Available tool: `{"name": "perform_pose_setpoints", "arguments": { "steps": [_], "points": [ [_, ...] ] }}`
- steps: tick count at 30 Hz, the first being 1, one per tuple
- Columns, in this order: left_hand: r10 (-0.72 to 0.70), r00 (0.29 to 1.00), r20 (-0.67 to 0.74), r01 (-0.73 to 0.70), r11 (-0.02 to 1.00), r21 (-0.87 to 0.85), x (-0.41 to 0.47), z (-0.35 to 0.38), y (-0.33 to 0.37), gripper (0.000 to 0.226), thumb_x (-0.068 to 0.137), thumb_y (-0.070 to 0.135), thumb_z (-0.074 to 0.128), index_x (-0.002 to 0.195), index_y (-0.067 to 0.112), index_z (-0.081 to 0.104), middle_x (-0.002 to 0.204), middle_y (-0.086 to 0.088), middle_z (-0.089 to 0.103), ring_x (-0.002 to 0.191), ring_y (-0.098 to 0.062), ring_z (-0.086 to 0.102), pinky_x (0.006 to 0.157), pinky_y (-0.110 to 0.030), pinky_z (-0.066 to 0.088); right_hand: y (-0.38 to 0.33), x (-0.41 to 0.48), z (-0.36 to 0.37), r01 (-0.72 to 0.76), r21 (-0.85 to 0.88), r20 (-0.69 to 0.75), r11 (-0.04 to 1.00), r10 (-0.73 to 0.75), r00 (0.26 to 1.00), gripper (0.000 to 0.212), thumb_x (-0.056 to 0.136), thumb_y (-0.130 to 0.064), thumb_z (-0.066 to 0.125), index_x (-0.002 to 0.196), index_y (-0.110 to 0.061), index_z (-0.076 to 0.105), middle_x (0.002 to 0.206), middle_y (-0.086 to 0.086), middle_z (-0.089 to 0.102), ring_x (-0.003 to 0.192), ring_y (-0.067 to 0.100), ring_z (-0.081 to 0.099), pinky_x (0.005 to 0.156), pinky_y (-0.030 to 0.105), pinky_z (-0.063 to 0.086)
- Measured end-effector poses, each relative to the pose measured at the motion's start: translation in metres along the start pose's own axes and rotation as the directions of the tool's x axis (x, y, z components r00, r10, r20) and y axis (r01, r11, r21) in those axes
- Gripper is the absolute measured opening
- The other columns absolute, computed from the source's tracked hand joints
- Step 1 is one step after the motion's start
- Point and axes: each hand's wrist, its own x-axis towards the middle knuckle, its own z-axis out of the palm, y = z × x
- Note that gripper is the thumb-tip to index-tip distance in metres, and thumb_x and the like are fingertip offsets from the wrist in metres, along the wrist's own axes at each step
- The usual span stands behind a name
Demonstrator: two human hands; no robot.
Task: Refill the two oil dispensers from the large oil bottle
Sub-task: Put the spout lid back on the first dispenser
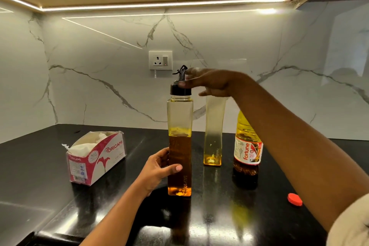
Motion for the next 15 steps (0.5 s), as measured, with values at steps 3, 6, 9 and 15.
{"name": "perform_pose_setpoints", "arguments": {
  "steps": [3,6,9,15],
  "points": [
    [0.002,1.0,0.001,-0.002,1.0,-0.002,0.0,0.0,0.0,0.083,0.048,0.045,0.093,0.12,0.017,0.061,0.113,-0.008,0.071,0.107,-0.022,0.067,0.08,-0.024,0.055,-0.001,-0.004,-0.015,0.039,0.132,0.124,0.99,-0.055,0.991,0.073,0.076,-0.004,0.061,0.143,-0.01,0.032,0.144,0.01,0.042,0.132,0.025,0.041,0.11,0.042,0.032],
    [0.011,1.0,-0.004,-0.011,1.0,-0.002,0.0,0.0,-0.001,0.083,0.048,0.045,0.093,0.12,0.016,0.061,0.113,-0.009,0.071,0.107,-0.023,0.067,0.08,-0.024,0.055,-0.002,0.001,-0.01,0.069,0.048,0.168,0.996,-0.077,0.983,0.052,0.083,0.006,0.058,0.13,-0.011,0.048,0.131,0.01,0.054,0.119,0.022,0.054,0.099,0.032,0.046],
    [0.01,1.0,-0.002,-0.01,1.0,-0.003,0.0,0.001,-0.001,0.083,0.047,0.045,0.093,0.119,0.016,0.062,0.112,-0.009,0.072,0.105,-0.023,0.068,0.079,-0.023,0.055,-0.004,0.005,0.006,0.05,-0.054,-0.009,0.997,-0.05,0.999,0.045,0.08,-0.009,0.069,0.12,-0.015,0.05,0.111,0.003,0.059,0.103,0.017,0.058,0.082,0.024,0.052],
    [0.001,1.0,0.006,-0.001,1.0,-0.013,0.0,0.001,0.0,0.081,0.049,0.043,0.093,0.119,0.017,0.061,0.113,-0.008,0.071,0.106,-0.022,0.068,0.079,-0.023,0.055,-0.004,0.005,0.005,-0.001,0.004,-0.031,1.0,0.001,1.0,0.085,0.07,-0.032,0.071,0.142,-0.012,0.029,0.143,0.007,0.041,0.131,0.023,0.037,0.109,0.042,0.03]
  ]
}}
